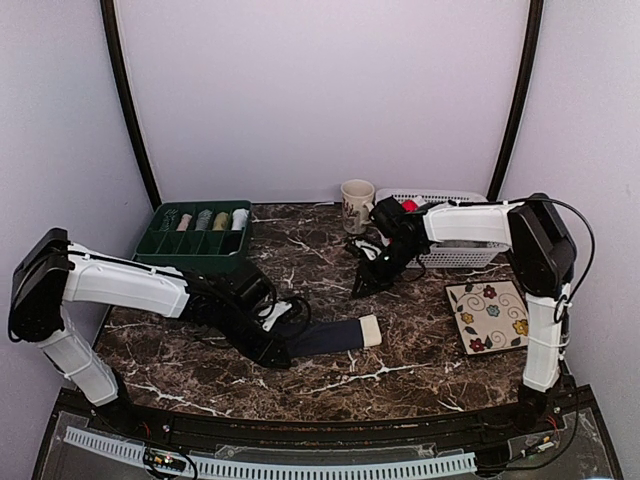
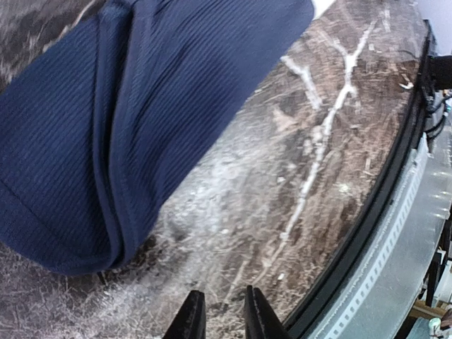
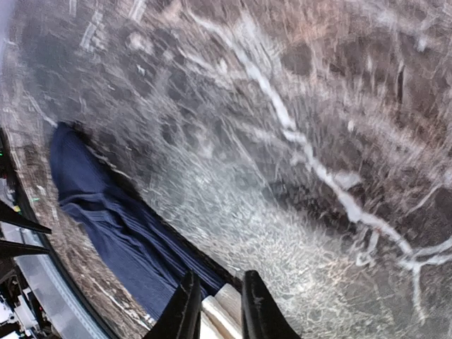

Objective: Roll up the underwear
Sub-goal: Rotate the underwear at the center of the board.

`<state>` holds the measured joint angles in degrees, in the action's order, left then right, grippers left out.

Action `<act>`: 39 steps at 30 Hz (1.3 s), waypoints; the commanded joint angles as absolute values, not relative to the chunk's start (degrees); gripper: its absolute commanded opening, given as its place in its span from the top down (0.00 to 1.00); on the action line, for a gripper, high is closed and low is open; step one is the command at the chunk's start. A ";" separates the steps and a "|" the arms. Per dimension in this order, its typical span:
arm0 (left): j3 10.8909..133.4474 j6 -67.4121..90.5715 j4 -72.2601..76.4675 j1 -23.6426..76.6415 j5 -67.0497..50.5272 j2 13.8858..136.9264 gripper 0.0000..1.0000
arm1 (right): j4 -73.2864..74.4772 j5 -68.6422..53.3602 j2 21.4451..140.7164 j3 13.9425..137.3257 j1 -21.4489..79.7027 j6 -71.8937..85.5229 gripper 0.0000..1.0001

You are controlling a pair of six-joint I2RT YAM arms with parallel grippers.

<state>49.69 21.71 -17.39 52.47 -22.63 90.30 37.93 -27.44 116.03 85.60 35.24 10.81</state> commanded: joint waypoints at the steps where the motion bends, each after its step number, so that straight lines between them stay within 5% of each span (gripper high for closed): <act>1: 51.07 23.32 -16.94 52.73 -20.92 92.87 0.79 | 40.37 -21.71 118.10 85.13 39.06 7.34 0.83; 14: 57.48 15.07 -19.40 45.43 -13.87 101.98 0.80 | 39.02 -19.43 114.73 73.30 45.34 8.46 0.93; 29: 68.39 7.20 -18.99 39.99 -18.31 108.44 0.73 | 24.28 -32.29 113.74 69.77 57.91 24.76 0.92; 39: 58.27 7.61 -17.65 39.91 -19.95 93.68 0.40 | 29.90 -29.77 105.64 63.92 54.46 21.55 0.84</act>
